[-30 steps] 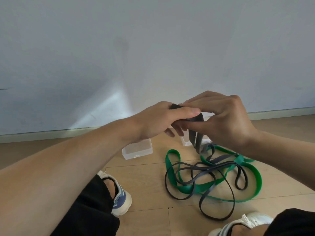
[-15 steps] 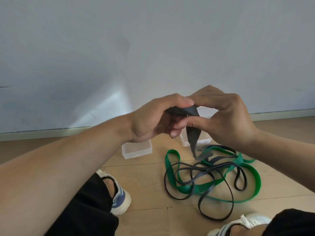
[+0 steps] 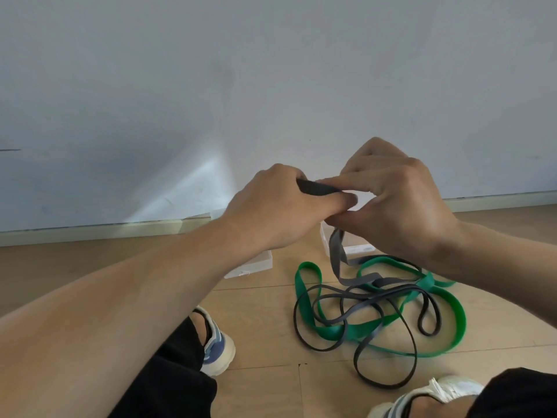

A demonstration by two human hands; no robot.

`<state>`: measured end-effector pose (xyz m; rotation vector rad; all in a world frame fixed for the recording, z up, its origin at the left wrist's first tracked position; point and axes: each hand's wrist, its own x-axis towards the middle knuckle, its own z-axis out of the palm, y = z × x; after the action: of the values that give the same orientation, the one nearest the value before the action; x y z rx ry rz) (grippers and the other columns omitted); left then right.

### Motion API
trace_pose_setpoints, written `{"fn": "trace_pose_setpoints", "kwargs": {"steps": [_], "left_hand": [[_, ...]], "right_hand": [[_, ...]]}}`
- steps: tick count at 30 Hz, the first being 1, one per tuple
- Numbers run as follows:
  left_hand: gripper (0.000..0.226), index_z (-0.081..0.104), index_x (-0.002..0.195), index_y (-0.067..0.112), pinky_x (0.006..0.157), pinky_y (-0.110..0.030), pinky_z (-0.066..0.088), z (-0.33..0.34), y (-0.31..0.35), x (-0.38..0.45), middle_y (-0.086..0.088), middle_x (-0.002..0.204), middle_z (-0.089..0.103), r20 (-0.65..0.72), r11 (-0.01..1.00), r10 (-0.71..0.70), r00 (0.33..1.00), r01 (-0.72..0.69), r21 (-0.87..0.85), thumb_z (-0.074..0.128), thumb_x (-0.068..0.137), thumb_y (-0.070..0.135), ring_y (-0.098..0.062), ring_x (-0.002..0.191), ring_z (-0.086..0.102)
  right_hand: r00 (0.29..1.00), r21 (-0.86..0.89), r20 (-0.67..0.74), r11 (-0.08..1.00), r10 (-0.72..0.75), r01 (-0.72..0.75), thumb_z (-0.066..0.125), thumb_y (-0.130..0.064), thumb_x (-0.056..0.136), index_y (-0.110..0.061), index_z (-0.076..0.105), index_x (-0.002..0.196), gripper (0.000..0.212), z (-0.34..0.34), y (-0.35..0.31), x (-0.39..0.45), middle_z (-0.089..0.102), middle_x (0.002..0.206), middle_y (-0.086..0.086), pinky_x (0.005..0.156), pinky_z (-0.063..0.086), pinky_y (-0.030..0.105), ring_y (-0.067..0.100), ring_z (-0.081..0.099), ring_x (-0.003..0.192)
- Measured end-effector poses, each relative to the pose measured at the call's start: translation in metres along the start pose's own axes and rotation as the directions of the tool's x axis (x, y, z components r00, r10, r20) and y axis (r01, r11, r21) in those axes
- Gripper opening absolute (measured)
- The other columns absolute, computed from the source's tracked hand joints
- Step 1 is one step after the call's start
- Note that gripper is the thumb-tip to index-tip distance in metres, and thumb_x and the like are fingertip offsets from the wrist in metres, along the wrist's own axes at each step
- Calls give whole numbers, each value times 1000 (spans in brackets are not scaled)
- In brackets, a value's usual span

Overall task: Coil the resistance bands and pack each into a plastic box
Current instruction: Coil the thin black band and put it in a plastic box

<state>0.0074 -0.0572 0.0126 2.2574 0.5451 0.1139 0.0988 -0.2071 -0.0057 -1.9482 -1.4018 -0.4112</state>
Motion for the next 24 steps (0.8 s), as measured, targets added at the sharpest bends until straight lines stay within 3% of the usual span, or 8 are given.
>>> {"fn": "trace_pose_setpoints", "kwargs": {"steps": [5,7,9,13,15,17,21,24], "left_hand": [[49,66,81,-6,68,-33,43,-10,-1,5,-6,66,53,251,929,202,947,-104,-355,63,88,43,-16,67,51],[54,59,81,-10,70,-37,40,-7,-7,7,-9,68,48,342,863,266,901,-65,-500,61,85,44,-20,71,47],[66,61,98,-15,70,-36,43,-3,-11,8,-15,80,51,389,819,242,889,28,-573,63,80,48,-21,72,49],[56,73,114,13,76,-32,54,-3,-7,9,-3,99,69,420,930,68,905,95,-356,66,82,58,-15,80,66],[41,75,104,26,75,-28,56,2,-6,5,5,98,72,345,969,50,937,39,-246,68,84,61,-11,80,69],[23,75,85,32,67,-23,52,15,-4,-1,9,82,73,237,969,71,969,-10,-247,69,85,55,-6,70,66],[34,69,60,24,63,-25,47,19,1,3,1,57,59,222,950,101,970,-28,-310,69,86,45,-10,56,58],[41,70,73,7,67,-33,44,7,-2,11,-7,57,52,349,900,205,914,-36,-435,66,82,47,-18,58,51]], "right_hand": [[996,168,-53,984,65,-55,79,-35,80,-29,75,107,28,-4,-8,0,66,84,-4,76,46,23,15,58,89],[995,232,-48,970,88,-74,83,-34,77,-26,76,104,29,-6,-14,-2,73,93,-9,85,48,21,11,64,97],[987,293,-28,945,159,-144,84,-28,78,-23,77,107,30,-7,-19,-4,76,98,-12,88,52,19,3,70,98],[978,218,11,954,207,-204,80,-16,82,-27,76,109,30,-15,-12,-4,80,90,-2,70,56,18,0,73,81],[996,72,-13,994,88,-87,78,-14,80,-20,80,104,25,-15,-7,-3,80,86,8,65,60,38,17,75,78],[998,-40,-30,998,-48,47,78,-15,74,-16,81,101,27,-7,-6,-6,80,89,10,68,63,44,21,77,89],[999,69,-19,997,45,-44,85,-23,71,-18,78,109,38,-5,-3,-6,77,106,2,90,58,28,1,65,108],[992,223,42,967,121,-128,84,-42,72,-23,73,116,49,-14,-4,-5,70,111,-14,98,50,17,-3,64,113]]}}
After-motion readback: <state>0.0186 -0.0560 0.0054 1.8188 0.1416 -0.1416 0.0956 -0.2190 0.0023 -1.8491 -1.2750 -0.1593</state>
